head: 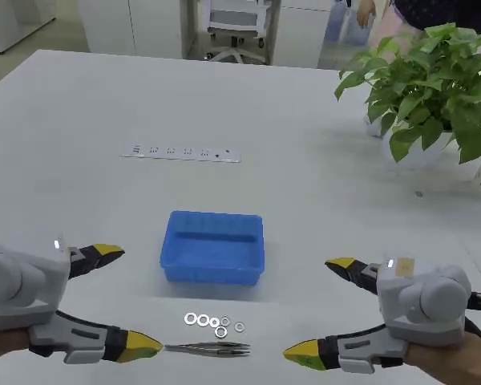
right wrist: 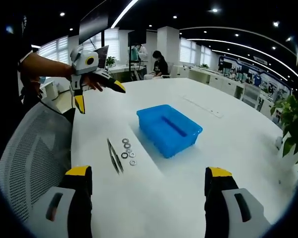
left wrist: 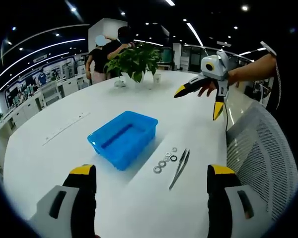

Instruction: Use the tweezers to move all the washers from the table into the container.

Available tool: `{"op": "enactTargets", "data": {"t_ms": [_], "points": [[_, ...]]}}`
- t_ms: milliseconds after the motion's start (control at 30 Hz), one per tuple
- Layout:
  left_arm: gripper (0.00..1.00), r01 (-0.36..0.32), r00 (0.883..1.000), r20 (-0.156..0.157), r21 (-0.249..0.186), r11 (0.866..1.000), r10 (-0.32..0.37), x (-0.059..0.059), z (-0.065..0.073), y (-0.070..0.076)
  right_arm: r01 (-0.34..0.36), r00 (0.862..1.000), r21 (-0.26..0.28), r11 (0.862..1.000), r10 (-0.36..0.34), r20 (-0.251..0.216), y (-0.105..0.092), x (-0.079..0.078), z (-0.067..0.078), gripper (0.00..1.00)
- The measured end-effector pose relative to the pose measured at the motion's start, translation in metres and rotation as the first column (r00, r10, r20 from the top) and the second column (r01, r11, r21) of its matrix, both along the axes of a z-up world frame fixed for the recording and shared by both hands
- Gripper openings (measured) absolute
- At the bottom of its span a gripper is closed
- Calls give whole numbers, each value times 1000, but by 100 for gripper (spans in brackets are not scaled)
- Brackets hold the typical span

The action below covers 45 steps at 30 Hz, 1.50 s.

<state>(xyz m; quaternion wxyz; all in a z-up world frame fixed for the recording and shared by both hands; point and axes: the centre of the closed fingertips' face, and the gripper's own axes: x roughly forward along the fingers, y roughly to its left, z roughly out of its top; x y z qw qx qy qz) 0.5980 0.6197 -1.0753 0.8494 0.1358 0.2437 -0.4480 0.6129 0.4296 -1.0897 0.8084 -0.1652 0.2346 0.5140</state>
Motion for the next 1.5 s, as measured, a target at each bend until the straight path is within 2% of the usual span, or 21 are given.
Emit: {"op": "enactTargets", "data": {"t_ms": [933,1500], "points": [[97,29,1000,6,29,999,-29,-4,-2,-3,-2,1000,-3,1000,3,13,-1,2,2,94],[95,54,998,19,48,997,-55,-4,-3,-4,-17,1000,-25,1000,18,19,-3,2,0,92]]}}
